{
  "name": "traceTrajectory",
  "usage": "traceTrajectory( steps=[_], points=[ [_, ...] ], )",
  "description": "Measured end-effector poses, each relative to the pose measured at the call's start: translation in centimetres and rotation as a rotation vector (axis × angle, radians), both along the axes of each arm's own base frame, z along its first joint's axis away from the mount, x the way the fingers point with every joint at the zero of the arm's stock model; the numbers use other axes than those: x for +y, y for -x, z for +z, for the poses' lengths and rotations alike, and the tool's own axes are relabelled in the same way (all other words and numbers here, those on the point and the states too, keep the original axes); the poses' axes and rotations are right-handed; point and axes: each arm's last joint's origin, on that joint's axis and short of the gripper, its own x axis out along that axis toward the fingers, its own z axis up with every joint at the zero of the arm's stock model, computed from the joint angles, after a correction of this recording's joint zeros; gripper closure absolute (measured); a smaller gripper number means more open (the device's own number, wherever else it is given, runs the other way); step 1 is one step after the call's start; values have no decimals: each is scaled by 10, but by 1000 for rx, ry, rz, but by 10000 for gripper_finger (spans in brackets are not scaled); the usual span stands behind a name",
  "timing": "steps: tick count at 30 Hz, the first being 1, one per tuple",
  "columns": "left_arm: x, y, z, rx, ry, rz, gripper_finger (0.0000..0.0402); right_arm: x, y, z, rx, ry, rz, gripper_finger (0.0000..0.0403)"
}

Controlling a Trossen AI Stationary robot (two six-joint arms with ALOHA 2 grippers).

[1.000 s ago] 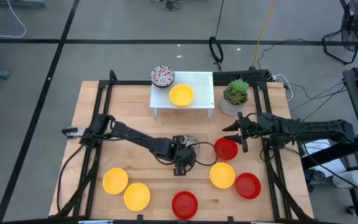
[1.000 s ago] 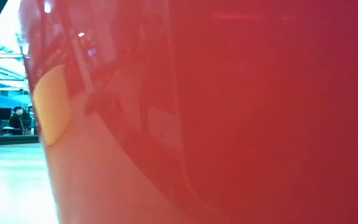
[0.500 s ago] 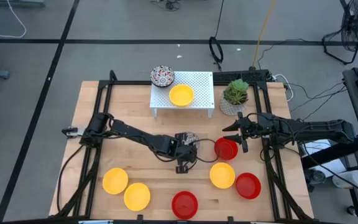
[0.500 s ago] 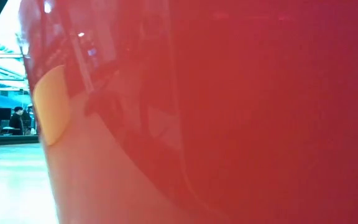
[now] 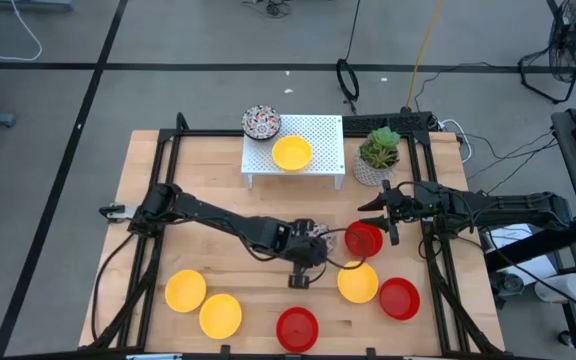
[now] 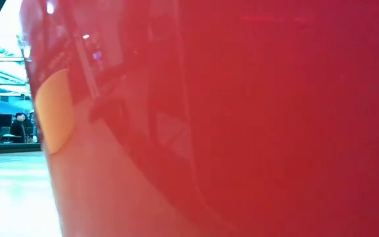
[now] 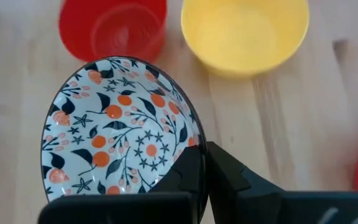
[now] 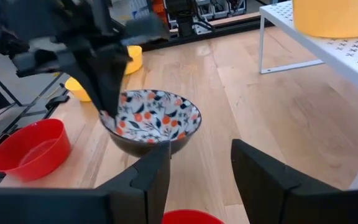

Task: Pick & Place Mini bowls
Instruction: Stack the white patterned bowl on the white patterned bowl on the shelf

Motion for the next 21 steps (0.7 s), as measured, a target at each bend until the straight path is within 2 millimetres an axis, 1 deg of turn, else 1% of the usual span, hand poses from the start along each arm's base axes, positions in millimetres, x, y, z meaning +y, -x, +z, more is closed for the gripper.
traceTrajectory(
  steps=[2,6,10,13,16,19,21],
  points=[
    [0,-2,11,-24,-5,10,393,0,0,0,-1,6,2,248],
    [1,-6,41,-86,-50,33,387,0,0,0,-1,17,5,248],
    [10,-4,69,-97,-135,69,394,0,0,0,-1,17,5,248],
    [22,0,93,-98,-216,103,394,0,0,0,-2,17,5,248],
    [38,5,112,-86,-306,144,384,0,0,0,-5,18,5,248],
    [59,10,127,-72,-363,199,384,0,0,0,-5,18,5,248],
    [78,14,136,-47,-389,249,392,0,0,0,-5,17,5,248]
  ],
)
